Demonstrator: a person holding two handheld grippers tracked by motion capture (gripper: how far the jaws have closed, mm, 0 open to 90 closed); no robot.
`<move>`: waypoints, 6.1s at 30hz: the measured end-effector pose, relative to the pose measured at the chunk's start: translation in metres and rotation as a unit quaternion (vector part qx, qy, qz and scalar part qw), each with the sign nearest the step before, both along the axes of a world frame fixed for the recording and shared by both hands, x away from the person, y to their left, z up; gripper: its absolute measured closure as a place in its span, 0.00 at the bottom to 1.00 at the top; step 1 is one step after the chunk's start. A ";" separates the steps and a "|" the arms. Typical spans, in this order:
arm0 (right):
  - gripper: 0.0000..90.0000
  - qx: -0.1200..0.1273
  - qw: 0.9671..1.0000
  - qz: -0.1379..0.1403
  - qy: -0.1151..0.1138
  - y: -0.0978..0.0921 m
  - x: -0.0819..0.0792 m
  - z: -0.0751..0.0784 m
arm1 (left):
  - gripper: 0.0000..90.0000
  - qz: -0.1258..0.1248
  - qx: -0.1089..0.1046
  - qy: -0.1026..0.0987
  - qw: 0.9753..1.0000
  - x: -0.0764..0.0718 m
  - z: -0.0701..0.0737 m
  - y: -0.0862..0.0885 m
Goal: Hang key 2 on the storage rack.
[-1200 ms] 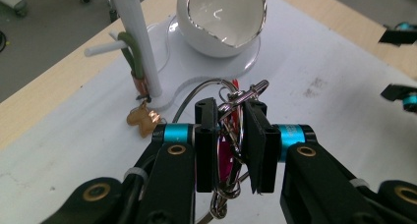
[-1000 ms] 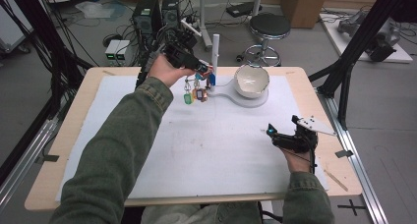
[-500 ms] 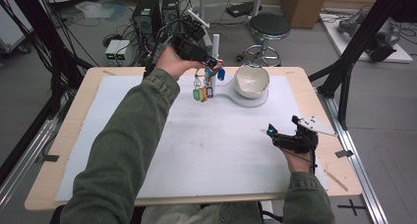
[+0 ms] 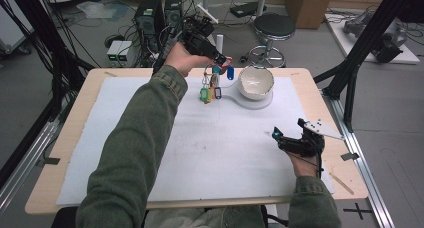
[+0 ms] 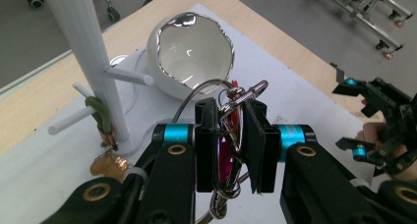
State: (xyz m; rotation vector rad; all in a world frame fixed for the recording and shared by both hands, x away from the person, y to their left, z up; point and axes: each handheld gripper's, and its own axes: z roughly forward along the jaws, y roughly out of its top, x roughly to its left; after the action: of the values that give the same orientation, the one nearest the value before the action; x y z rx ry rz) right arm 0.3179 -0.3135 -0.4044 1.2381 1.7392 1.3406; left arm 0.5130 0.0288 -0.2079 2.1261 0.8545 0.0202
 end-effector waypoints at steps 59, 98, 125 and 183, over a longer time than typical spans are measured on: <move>0.01 -0.004 1.000 -0.006 0.006 -0.008 -0.006 -0.002 | 0.21 0.125 -0.059 0.025 0.990 0.040 -0.040 0.044; 0.01 -0.008 1.000 -0.008 0.006 -0.007 -0.008 -0.001 | 0.02 0.112 -0.016 -0.094 0.989 -0.039 -0.056 0.071; 0.01 -0.013 1.000 -0.008 0.006 -0.006 -0.008 -0.001 | 0.02 0.152 -0.026 -0.105 0.983 -0.064 -0.091 0.098; 0.01 -0.019 1.000 -0.007 0.005 -0.004 -0.006 -0.001 | 0.02 0.288 -0.012 -0.154 0.945 -0.130 -0.160 0.193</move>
State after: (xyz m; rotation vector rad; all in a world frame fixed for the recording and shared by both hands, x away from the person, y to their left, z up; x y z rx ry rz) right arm 0.3114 -0.3173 -0.4058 1.2356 1.7512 1.2898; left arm 0.3833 0.2215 -0.3675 1.7189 1.2383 0.6248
